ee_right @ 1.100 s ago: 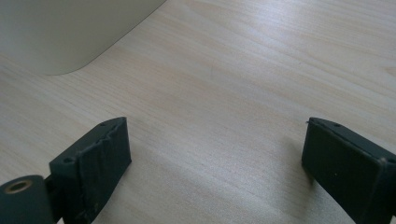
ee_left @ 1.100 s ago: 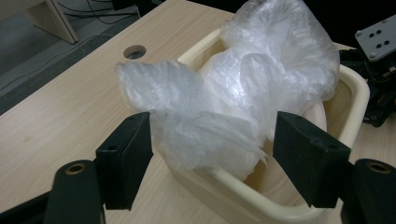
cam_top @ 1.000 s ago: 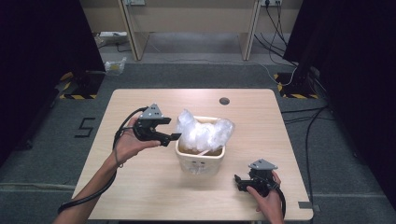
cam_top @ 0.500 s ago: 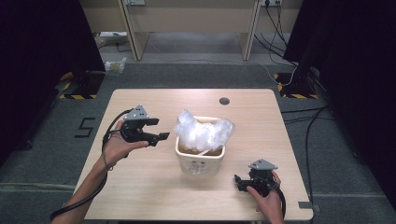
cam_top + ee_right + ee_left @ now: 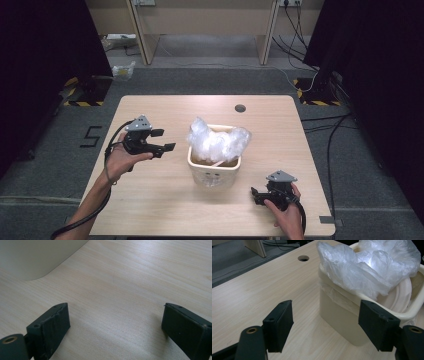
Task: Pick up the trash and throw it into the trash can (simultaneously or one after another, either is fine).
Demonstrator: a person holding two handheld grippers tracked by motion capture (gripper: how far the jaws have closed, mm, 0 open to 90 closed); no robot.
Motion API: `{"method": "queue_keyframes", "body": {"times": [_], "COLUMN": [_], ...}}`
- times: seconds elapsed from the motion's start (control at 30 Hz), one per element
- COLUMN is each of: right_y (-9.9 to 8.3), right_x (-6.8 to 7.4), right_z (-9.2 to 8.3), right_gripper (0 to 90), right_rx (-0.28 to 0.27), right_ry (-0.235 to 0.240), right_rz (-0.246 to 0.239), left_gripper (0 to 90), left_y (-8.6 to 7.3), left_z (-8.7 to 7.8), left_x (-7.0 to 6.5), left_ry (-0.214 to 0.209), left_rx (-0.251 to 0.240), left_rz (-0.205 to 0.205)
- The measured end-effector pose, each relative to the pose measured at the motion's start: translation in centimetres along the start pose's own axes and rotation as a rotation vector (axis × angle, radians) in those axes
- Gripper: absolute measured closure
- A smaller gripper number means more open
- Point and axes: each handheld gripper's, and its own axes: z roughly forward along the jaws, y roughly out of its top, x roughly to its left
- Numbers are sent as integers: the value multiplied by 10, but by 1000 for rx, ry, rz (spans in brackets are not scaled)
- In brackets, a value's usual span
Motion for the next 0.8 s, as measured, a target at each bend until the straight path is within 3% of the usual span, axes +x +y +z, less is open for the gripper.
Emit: {"method": "queue_keyframes", "body": {"times": [0.33, 0.8], "right_y": [0, 0], "right_x": [0, 0], "right_z": [0, 0], "right_gripper": [83, 82], "right_rx": [0, 0], "right_ry": [0, 0], "right_rz": [0, 0], "left_gripper": [259, 195], "left_y": [-16, -41], "left_z": [-4, -6], "left_x": [7, 7], "left_ry": [7, 38], "left_rx": [-12, -3], "left_rz": [-35, -42]}}
